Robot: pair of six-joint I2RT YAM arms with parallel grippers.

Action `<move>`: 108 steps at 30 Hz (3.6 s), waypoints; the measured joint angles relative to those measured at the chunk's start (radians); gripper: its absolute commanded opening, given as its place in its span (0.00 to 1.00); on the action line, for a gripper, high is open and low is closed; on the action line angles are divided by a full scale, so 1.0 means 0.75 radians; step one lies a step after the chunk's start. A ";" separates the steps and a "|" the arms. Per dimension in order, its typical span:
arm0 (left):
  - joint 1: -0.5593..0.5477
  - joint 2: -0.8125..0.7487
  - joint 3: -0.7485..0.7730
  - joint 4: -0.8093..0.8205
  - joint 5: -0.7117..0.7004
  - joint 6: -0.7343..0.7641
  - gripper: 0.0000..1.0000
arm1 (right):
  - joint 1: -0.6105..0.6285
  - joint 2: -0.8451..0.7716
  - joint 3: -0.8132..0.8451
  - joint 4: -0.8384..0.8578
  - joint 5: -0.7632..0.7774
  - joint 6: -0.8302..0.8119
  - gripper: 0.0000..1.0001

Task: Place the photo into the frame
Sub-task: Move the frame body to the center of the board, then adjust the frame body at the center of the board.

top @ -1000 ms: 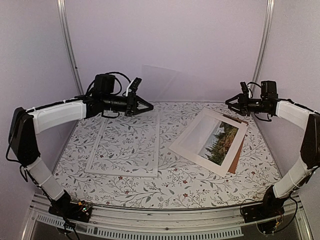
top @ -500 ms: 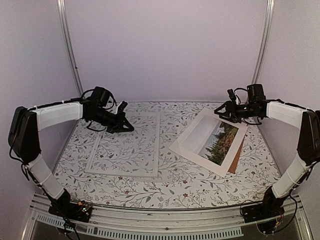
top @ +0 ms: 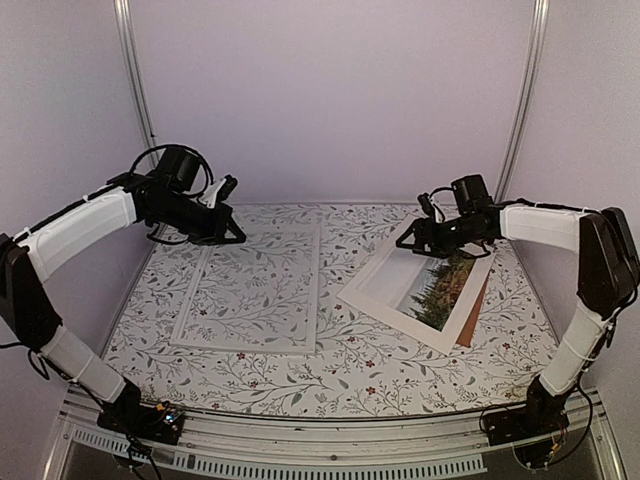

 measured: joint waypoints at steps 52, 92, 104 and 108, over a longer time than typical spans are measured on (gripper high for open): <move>0.001 -0.448 0.340 -0.314 -0.415 0.159 0.00 | 0.694 0.738 0.702 -0.307 0.963 0.207 0.28; 0.001 -0.363 0.274 -0.154 -0.293 0.132 0.00 | 0.560 0.633 0.618 -0.431 0.906 0.199 0.53; 0.001 -0.363 0.255 -0.139 -0.284 0.132 0.00 | 0.559 0.675 0.645 -0.456 0.906 0.199 0.38; 0.001 -0.363 0.253 -0.133 -0.283 0.132 0.00 | 0.553 0.677 0.645 -0.456 0.906 0.199 0.37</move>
